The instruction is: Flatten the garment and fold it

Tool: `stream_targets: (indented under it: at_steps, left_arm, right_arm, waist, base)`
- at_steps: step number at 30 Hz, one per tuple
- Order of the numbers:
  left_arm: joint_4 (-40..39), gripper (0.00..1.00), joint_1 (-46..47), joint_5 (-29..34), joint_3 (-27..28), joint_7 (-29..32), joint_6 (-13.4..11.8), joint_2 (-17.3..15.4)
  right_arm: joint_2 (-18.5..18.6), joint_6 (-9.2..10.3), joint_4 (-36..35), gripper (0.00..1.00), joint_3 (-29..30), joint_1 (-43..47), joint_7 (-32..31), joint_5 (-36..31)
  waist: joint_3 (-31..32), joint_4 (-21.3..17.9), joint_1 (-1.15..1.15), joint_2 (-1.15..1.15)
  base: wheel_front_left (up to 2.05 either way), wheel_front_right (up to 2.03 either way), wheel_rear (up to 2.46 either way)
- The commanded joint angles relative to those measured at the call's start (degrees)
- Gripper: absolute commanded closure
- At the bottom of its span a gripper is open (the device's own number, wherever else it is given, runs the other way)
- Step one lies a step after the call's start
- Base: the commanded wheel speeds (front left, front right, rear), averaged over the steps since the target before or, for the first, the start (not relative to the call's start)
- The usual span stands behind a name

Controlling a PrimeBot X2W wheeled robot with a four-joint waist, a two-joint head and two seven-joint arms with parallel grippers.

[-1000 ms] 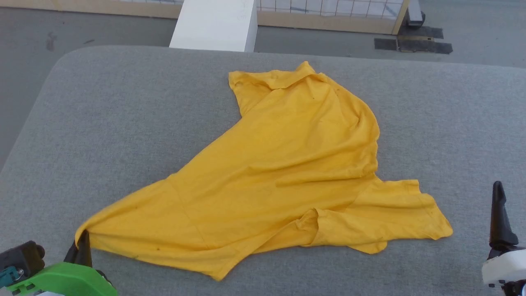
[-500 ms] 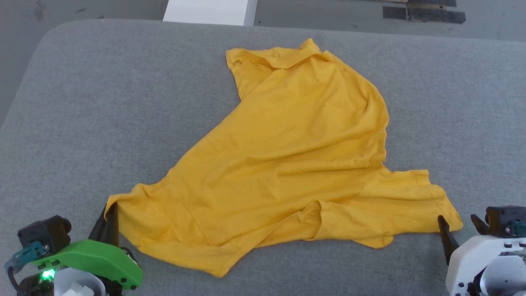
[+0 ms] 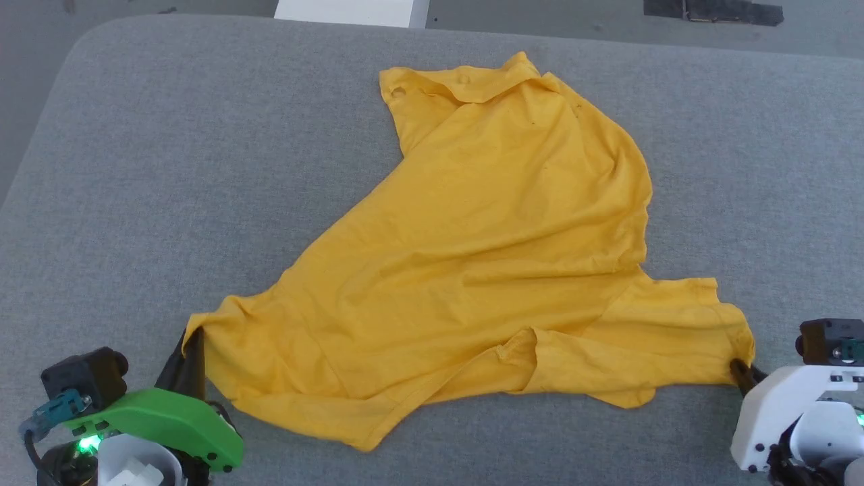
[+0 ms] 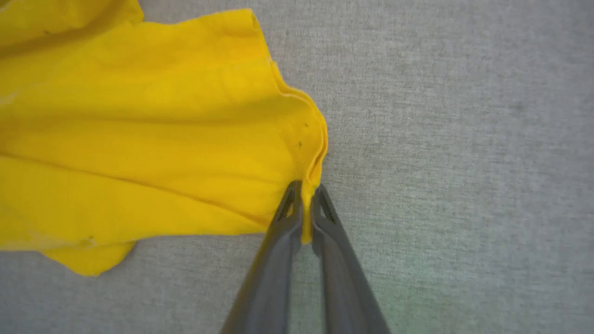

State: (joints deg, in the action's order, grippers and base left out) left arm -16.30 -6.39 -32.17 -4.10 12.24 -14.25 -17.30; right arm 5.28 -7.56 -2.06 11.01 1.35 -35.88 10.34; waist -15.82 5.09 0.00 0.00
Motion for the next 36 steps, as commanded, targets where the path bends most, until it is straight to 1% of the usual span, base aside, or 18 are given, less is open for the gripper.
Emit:
stream_targets:
  at_steps: [1,5,9,12,14,17,19,23,27,31,36]
  left_arm:
    - [-0.1,1.0,0.8,0.4,0.0,0.1,-0.3,0.2]
    - [0.4,1.0,1.5,-0.3,-0.4,0.2,0.1,0.6]
    - [1.3,1.0,4.6,-1.5,-0.6,0.3,0.9,1.2]
    - [2.4,1.0,8.9,-2.6,-0.7,0.5,1.9,1.5]
    - [3.1,1.0,12.2,-3.2,-0.6,0.4,2.5,1.6]
    - [4.3,1.0,17.8,-3.8,-0.1,0.5,3.1,1.4]
    - [5.3,1.0,22.1,-4.6,0.4,1.1,3.2,1.4]
    - [7.8,1.0,32.3,-5.5,0.9,3.5,3.0,0.8]
    - [11.1,1.0,42.2,-5.6,0.6,6.4,2.8,-0.2]
    - [14.3,1.0,51.3,-5.7,0.3,9.0,1.8,-0.5]
    - [17.0,1.0,60.9,-4.9,-1.1,13.5,1.5,-2.1]
  right_arm:
    - [-1.0,0.08,1.0,1.0,-0.4,1.2,-1.0,0.4]
    - [-1.6,0.08,-0.7,1.0,0.2,0.0,1.7,1.5]
    - [-2.0,0.08,-2.7,1.0,0.9,-3.4,6.7,2.0]
    - [-2.1,0.08,-4.4,1.0,1.2,-7.8,10.5,2.0]
    - [-2.2,0.08,-5.7,1.0,1.1,-11.4,12.0,2.0]
    - [-2.1,0.08,-6.6,1.0,0.9,-17.1,12.9,2.1]
    - [-1.1,0.08,-6.4,1.0,0.0,-21.6,13.4,1.4]
    - [1.5,0.08,-5.0,1.0,-2.2,-32.7,13.6,0.2]
    - [2.6,0.08,-1.9,1.0,-4.1,-42.3,12.9,-0.3]
    - [3.5,0.08,1.7,1.0,-5.6,-50.6,12.4,-1.4]
    - [3.8,0.08,5.6,1.0,-7.4,-58.8,11.6,-2.1]
  waist:
    - [0.6,-0.2,0.0,0.0]
    - [2.4,-0.8,0.0,0.0]
    - [4.9,-1.7,0.0,0.0]
    - [7.2,-2.4,0.0,0.0]
    - [8.6,-2.8,0.0,0.0]
    - [10.2,-3.5,0.0,0.0]
    - [11.0,-4.0,0.0,0.0]
    - [12.2,-4.9,0.0,0.0]
    - [12.7,-5.6,0.0,0.0]
    - [12.9,-6.2,0.0,0.0]
    - [12.7,-7.3,0.0,0.0]
  base:
    - [0.0,0.0,0.0]
    - [0.0,0.0,0.0]
    - [0.0,0.0,0.0]
    - [0.0,0.0,0.0]
    - [0.0,0.0,0.0]
    - [0.0,0.0,0.0]
    - [0.0,0.0,0.0]
    - [0.0,0.0,0.0]
    - [0.0,0.0,0.0]
    - [0.0,0.0,0.0]
    - [0.0,0.0,0.0]
